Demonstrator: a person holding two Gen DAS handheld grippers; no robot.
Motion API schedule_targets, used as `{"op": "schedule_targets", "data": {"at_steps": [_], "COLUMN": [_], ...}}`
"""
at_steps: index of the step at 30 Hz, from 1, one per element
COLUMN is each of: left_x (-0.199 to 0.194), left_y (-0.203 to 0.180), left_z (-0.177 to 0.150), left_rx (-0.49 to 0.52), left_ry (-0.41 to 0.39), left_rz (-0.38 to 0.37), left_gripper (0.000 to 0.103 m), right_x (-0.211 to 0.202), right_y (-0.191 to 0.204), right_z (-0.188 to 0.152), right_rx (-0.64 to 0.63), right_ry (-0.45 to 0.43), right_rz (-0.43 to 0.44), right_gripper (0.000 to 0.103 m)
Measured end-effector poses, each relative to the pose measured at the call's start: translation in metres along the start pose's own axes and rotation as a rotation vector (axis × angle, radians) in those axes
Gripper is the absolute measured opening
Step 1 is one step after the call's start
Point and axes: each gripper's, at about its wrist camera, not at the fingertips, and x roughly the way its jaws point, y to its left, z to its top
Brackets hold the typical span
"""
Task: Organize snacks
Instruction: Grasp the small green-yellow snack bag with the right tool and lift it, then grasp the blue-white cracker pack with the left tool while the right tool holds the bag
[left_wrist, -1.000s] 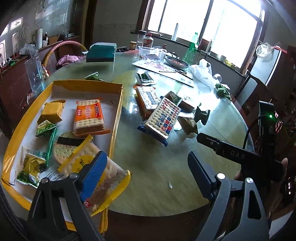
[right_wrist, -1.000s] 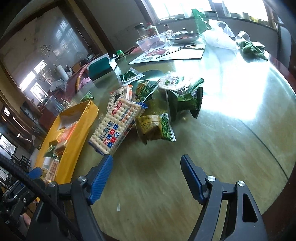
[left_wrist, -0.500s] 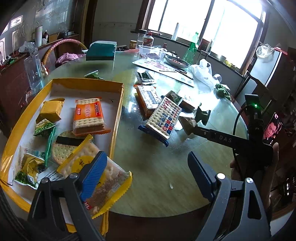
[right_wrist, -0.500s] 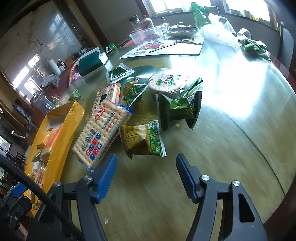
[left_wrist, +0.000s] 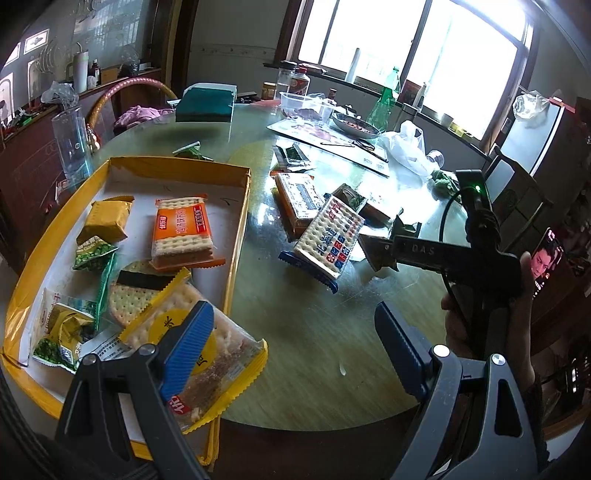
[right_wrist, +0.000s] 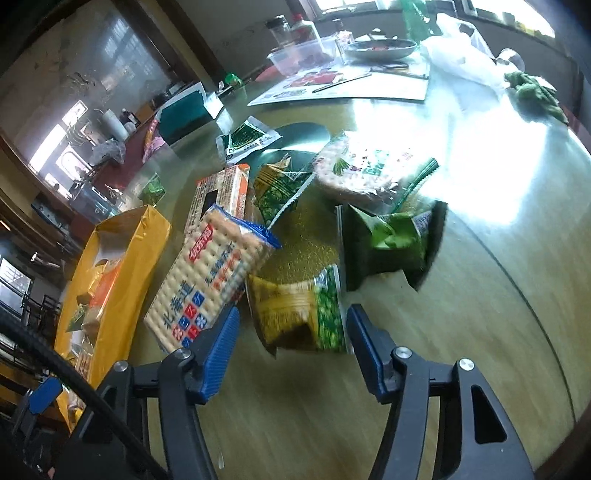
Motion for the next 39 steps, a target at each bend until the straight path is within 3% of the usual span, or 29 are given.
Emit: {"op": "schedule_targets", "data": {"at_steps": [3, 5, 10, 15, 24, 27, 31, 39], "left_x": [0.000, 0.002, 0.003, 0.007, 0.054, 0.068, 0.082, 0.119], "left_y": [-0.002, -0.005, -0.009, -0.016, -0.038, -0.044, -0.053, -0.055], "left_z": [0.000, 0.000, 0.001, 0.006, 0.024, 0.030, 0.037, 0.057], "left_rx": [0.004, 0.009, 0.023, 0.042, 0.158, 0.193, 0.253, 0.256], "left_ry": [0.005, 0.011, 0.016, 0.019, 0.129, 0.161, 0.156, 0.182], "left_rz": [0.001, 0.005, 0.031, 0.036, 0.032, 0.029, 0.084, 0.112], "left_gripper": [0.089, 0.089, 0.089, 0.089, 0.089, 0.089, 0.089, 0.089], "right_x": [0.000, 0.001, -0.003, -0.020, -0.055, -0.059, -0.060, -0.062], "right_y": [-0.001, 0.000, -0.005, -0.013, -0.028, -0.034, -0.038, -0.039], "right_z": [0.001, 0.001, -0.003, -0.026, -0.070, -0.073, -0.073, -0.077], "right_rx": [0.002, -0.010, -0.004, 0.000, 0.030, 0.048, 0.055, 0.057], "right_ry": [0.007, 0.002, 0.004, -0.011, -0.068, -0.079, -0.087, -0.095], "right_rz": [0.001, -0.021, -0.004, -0.015, -0.061, -0.078, -0.074, -0.062], "right_gripper": [0.059, 0.050, 0.042, 0.042, 0.042, 0.042, 0.042, 0.042]}}
